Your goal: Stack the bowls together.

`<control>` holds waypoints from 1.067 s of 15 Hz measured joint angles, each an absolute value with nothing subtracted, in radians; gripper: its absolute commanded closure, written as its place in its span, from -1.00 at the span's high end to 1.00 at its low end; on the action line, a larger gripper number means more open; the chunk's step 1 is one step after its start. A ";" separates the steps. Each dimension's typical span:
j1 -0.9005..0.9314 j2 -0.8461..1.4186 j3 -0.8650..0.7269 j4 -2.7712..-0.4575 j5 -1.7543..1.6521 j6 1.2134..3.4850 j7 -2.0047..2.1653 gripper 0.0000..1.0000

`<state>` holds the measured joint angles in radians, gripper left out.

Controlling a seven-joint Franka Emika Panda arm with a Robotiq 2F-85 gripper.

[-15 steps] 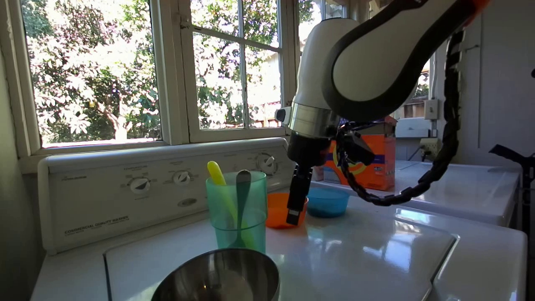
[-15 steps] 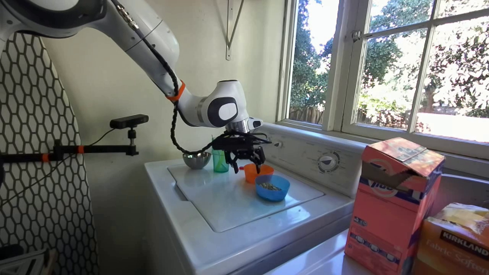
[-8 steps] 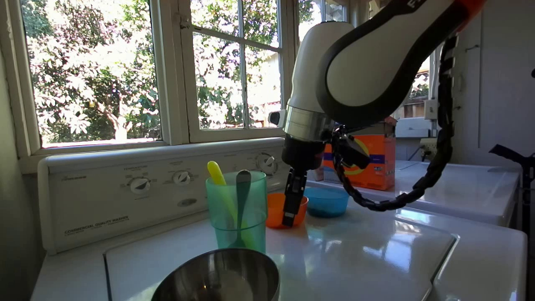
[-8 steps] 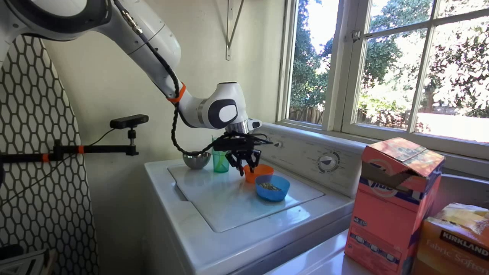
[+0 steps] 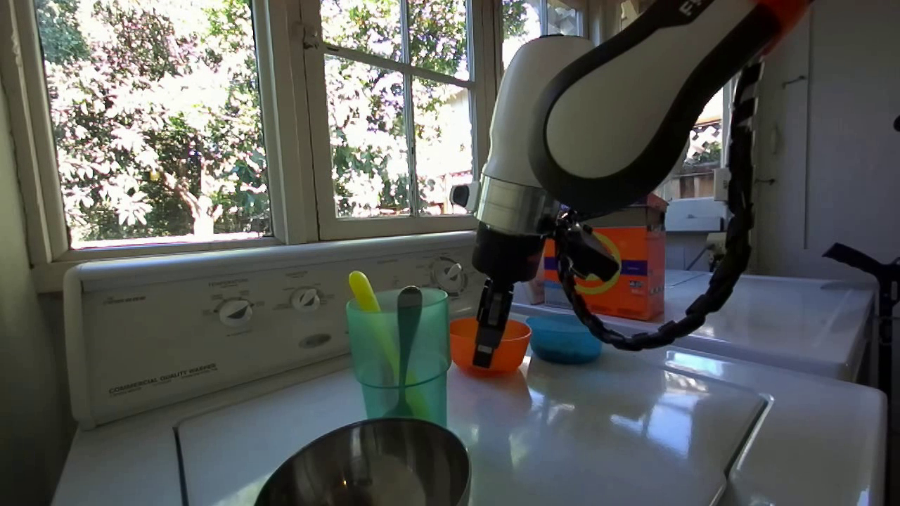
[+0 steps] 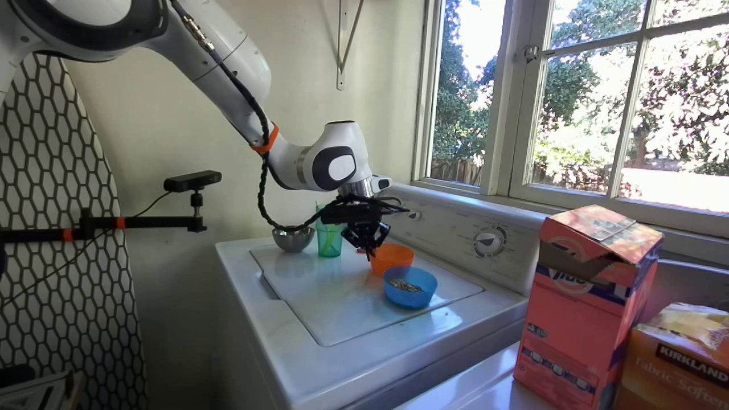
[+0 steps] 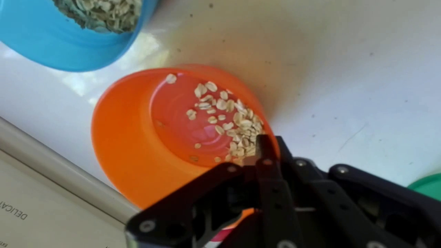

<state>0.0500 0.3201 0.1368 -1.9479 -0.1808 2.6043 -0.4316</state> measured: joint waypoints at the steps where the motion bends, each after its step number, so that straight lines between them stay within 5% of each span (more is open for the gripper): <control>1: 0.051 0.320 0.136 -1.942 -0.182 2.604 -0.431 -0.98; 16: 0.137 0.115 0.031 -1.960 -0.431 2.358 0.033 -0.98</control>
